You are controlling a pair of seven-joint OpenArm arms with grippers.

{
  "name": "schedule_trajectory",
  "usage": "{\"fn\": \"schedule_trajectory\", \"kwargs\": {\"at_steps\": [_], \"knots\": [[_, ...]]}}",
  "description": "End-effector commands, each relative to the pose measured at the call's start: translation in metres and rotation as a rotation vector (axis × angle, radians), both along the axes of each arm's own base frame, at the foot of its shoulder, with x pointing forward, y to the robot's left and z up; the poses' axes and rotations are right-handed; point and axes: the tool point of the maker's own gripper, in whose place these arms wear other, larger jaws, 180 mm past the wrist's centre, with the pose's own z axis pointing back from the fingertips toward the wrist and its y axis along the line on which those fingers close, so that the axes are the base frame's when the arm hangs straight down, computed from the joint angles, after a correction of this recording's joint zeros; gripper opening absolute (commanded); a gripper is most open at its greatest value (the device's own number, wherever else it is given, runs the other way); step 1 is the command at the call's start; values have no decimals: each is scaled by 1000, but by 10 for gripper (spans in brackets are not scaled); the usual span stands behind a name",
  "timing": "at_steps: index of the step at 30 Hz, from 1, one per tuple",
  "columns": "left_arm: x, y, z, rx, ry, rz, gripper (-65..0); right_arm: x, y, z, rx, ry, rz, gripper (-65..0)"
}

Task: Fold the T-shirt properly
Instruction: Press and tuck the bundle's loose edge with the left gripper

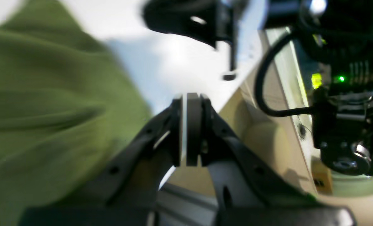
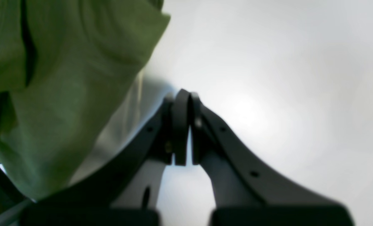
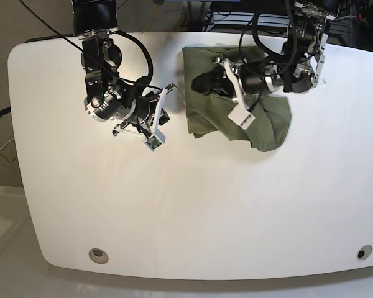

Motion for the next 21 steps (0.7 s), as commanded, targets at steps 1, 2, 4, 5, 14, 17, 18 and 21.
{"fn": "schedule_trajectory", "kwargs": {"at_steps": [1,2,4,5,14,17,18,21], "knots": [[-3,-15,6,-16,-34,-31,-650,8,1,12,27,-45,-11,-650],[-8,-20,3,-5,-33,-50,-650,8,-1,12,26,-43,-17,-650],[-15,-29,-1,13,-33,-80,-650,8,-5,11,25,-43,-27,-650],[-17,-31,-3,23,-34,-87,-650,7,-6,10,25,-39,-30,-650],[-34,-30,-32,160,-34,-111,-650,3,-11,7,24,-28,-46,-650],[-37,-25,-38,196,-31,-104,-650,3,-12,6,23,-26,-46,-650],[-38,-24,-41,208,-25,-100,-650,2,-12,5,22,-23,-46,-650],[-40,-15,-52,265,9,-61,-650,0,-16,3,12,-18,-45,-650]]}}
